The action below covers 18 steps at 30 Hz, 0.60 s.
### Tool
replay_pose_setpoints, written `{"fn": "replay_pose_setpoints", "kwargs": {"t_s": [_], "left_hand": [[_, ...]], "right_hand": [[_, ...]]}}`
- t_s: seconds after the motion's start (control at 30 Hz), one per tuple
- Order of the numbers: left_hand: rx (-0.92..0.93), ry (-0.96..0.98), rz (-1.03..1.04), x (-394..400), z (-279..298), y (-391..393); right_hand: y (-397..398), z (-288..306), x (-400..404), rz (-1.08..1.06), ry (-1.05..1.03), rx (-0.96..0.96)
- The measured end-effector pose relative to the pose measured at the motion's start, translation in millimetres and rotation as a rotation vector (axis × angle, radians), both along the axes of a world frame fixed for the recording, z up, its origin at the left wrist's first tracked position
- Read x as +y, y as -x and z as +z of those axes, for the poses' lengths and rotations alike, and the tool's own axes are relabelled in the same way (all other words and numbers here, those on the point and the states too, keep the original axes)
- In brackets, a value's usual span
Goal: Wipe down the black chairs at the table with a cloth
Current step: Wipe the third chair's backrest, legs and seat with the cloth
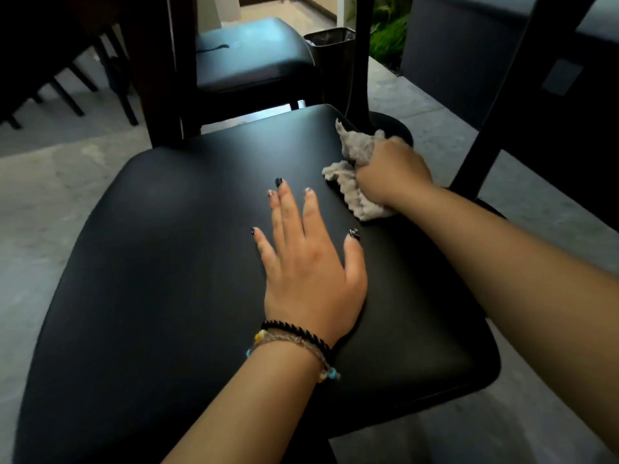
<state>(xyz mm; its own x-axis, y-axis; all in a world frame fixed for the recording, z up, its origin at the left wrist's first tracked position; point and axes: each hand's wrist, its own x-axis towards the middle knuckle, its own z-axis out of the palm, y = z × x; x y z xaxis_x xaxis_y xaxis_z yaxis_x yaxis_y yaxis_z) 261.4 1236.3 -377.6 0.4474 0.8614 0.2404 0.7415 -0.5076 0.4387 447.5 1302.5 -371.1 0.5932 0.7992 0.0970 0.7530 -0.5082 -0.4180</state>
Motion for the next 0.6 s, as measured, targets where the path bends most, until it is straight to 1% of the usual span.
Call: {"fn": "replay_pose_setpoints", "kwargs": {"t_s": [0.13, 0.2, 0.3, 0.37, 0.43, 0.5, 0.57, 0.6], "left_hand": [[-0.051, 0.020, 0.018, 4.7, -2.9, -0.1], [-0.065, 0.021, 0.029, 5.0, -2.5, -1.7], [-0.035, 0.027, 0.064, 4.7, -1.0, -2.7], [0.057, 0.007, 0.072, 3.2, -0.9, -2.7], [0.118, -0.006, 0.075, 3.0, -0.9, -2.7], [0.117, -0.004, 0.083, 4.4, 0.1, -2.7], [0.117, -0.006, 0.091, 5.2, 0.8, -3.9], [0.121, -0.010, 0.091, 5.1, 1.0, -4.4]], "right_hand": [[-20.8, 7.5, 63.9, 0.012, 0.030, 0.054], [-26.7, 8.8, 83.1, 0.022, 0.031, 0.074], [-24.3, 4.5, 76.5, 0.096, -0.016, 0.008], [-21.2, -3.1, 54.1, 0.199, -0.104, -0.045], [-17.5, -7.9, 35.6, 0.346, -0.168, -0.106], [-19.7, -3.3, 39.5, 0.447, -0.134, -0.131], [-25.0, 4.2, 65.4, 0.452, -0.069, -0.135], [-27.3, 7.7, 82.9, 0.421, -0.039, -0.135]]}}
